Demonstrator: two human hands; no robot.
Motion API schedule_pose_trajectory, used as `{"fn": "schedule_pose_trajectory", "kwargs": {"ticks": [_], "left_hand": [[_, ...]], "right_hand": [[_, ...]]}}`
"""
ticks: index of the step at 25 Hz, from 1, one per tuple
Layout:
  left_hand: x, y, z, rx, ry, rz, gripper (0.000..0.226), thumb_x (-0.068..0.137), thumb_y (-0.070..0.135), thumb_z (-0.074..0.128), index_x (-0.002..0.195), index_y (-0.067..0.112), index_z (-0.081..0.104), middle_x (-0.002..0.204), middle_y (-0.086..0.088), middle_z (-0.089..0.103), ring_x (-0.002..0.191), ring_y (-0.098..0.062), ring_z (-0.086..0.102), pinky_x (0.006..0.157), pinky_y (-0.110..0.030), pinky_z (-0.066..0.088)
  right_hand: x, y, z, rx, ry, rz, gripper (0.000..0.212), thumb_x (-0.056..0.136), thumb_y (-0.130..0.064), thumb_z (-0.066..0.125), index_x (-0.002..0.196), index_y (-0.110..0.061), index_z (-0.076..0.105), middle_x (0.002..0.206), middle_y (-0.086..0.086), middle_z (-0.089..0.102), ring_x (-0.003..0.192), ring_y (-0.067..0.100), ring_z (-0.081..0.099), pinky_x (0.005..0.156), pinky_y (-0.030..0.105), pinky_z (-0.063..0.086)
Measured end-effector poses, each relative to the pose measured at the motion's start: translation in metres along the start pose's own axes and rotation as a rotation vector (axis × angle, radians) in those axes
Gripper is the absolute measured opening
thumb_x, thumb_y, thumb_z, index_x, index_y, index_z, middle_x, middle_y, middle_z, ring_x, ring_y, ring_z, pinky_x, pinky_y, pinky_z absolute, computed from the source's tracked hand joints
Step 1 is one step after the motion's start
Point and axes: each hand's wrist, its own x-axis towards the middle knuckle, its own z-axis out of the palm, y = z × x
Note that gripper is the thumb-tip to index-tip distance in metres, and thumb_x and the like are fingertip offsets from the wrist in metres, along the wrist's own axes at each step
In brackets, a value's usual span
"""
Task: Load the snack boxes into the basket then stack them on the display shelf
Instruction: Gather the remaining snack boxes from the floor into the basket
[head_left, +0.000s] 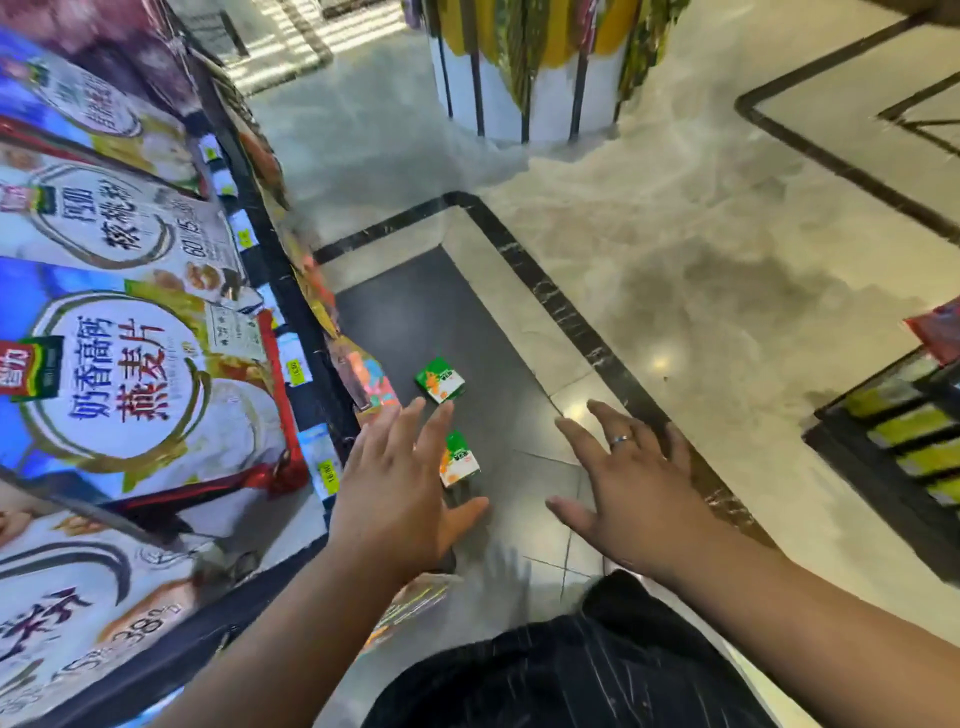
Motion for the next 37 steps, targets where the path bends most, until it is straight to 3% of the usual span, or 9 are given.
{"fn": "schedule_pose_trajectory", "kwargs": {"ticks": [3,5,8,15,23,27,31,37], "left_hand": [[0.045,0.031,0.010,-0.024,-0.051,-0.202,0.100,0.071,0.070,0.060,0.153,0.021,0.029,0.155,-0.012,0.035,0.144,-0.035,0.030,0.119,-0.049,0.025],[0.069,0.048,0.013,-0.073,-0.018,-0.282,0.101,0.071,0.073,0.053,0.154,0.022,0.026,0.158,-0.009,0.031,0.146,-0.030,0.025,0.121,-0.046,0.020],[0.100,0.057,0.017,-0.108,-0.007,-0.403,0.100,0.075,0.071,0.060,0.154,0.022,0.022,0.159,-0.004,0.026,0.148,-0.025,0.021,0.123,-0.042,0.014],[0.151,0.029,0.044,-0.246,-0.072,-0.685,0.099,0.080,0.072,0.056,0.155,0.026,0.011,0.160,0.000,0.019,0.149,-0.022,0.014,0.122,-0.039,0.015],[0.250,-0.038,0.080,-0.468,-0.169,-0.936,0.101,0.084,0.066,0.059,0.156,0.027,0.000,0.164,-0.001,0.007,0.150,-0.024,0.008,0.120,-0.037,0.014],[0.301,-0.069,0.119,-0.594,-0.218,-1.044,0.099,0.084,0.060,0.064,0.155,0.029,0.004,0.163,-0.001,0.004,0.150,-0.024,0.004,0.120,-0.039,0.013],[0.331,-0.095,0.190,-0.579,-0.225,-1.168,0.104,0.078,0.064,0.067,0.156,0.024,0.010,0.162,-0.006,0.012,0.149,-0.027,0.013,0.119,-0.043,0.019],[0.353,-0.131,0.371,-0.569,-0.214,-1.389,0.108,0.067,0.067,0.074,0.152,0.018,0.027,0.153,-0.014,0.033,0.139,-0.032,0.033,0.111,-0.040,0.028]], "right_hand": [[0.056,0.048,-0.028,-0.055,-0.036,-0.105,0.079,0.091,-0.066,0.040,0.153,-0.038,-0.001,0.163,0.002,-0.005,0.149,0.028,0.006,0.116,0.058,0.001],[0.088,0.073,-0.049,-0.057,-0.054,-0.145,0.080,0.090,-0.067,0.042,0.153,-0.039,0.001,0.163,0.001,-0.005,0.149,0.027,0.007,0.116,0.058,0.003],[0.138,0.094,-0.074,-0.063,-0.104,-0.229,0.080,0.090,-0.065,0.046,0.152,-0.038,0.004,0.163,0.001,-0.003,0.148,0.029,0.007,0.116,0.056,0.004],[0.269,0.076,-0.096,-0.206,-0.191,-0.438,0.082,0.088,-0.061,0.052,0.153,-0.038,0.007,0.163,0.002,-0.002,0.147,0.031,0.009,0.118,0.053,0.009],[0.431,0.032,-0.104,-0.336,-0.285,-0.545,0.086,0.086,-0.062,0.055,0.154,-0.036,0.009,0.163,0.004,0.003,0.146,0.034,0.016,0.117,0.047,0.016],[0.502,0.009,-0.078,-0.412,-0.375,-0.577,0.091,0.083,-0.063,0.059,0.154,-0.035,0.010,0.162,0.007,0.008,0.143,0.034,0.022,0.117,0.044,0.021],[0.582,-0.010,-0.027,-0.443,-0.443,-0.624,0.096,0.076,-0.062,0.068,0.153,-0.035,0.016,0.160,0.007,0.014,0.140,0.036,0.028,0.113,0.044,0.030],[0.721,-0.018,0.131,-0.396,-0.548,-0.636,0.103,0.070,-0.058,0.077,0.153,-0.029,0.022,0.157,0.013,0.021,0.142,0.036,0.026,0.113,0.045,0.031]]}}
